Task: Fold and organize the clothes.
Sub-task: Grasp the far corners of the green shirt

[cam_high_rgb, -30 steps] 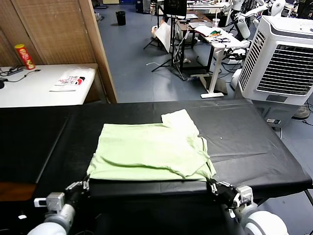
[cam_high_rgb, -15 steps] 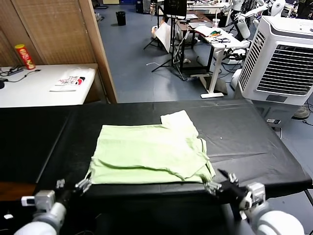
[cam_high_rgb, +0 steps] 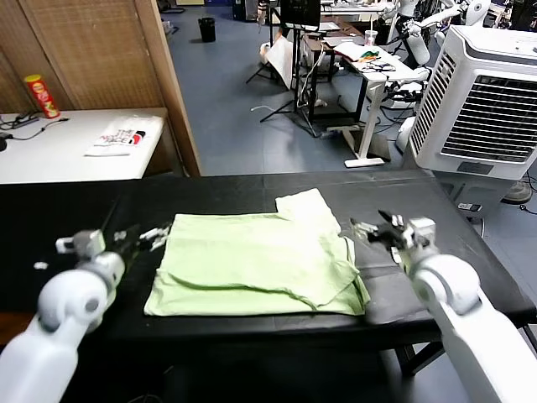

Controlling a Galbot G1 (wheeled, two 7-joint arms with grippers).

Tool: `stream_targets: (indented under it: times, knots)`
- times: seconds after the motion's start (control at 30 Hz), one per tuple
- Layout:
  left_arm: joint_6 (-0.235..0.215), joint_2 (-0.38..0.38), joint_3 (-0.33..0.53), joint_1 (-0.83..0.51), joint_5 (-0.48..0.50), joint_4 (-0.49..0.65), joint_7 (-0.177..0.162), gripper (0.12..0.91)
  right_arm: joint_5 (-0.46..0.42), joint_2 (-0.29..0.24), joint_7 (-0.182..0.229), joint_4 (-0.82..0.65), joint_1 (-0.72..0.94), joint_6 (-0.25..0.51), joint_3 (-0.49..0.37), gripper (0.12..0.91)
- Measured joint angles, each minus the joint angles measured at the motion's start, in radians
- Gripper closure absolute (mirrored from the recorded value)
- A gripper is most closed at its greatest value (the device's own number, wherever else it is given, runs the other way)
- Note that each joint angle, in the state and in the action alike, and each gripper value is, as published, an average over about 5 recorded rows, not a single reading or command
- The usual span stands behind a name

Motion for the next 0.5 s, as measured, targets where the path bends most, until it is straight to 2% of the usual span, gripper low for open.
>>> stream_targets:
  times: [0.23,0.37,0.5]
  knots:
    - [0.015,-0.052,0.139,-0.212,0.037,0.266,0.051,0.232,-0.049,0.113,-0.040,-0.257,0.159,-0.014,-0.083,0.227]
    - [0.008,-0.083,0.173,-0.263,0.076,0.370,0.091,0.232,-0.093,0.171,-0.070,-0.359,0.203,0.020,-0.099,0.227]
    - [0.006,-0.104,0.187,-0.289,0.095,0.435,0.114,0.232,-0.133,0.223,-0.090,-0.450,0.231,0.046,-0.098,0.227]
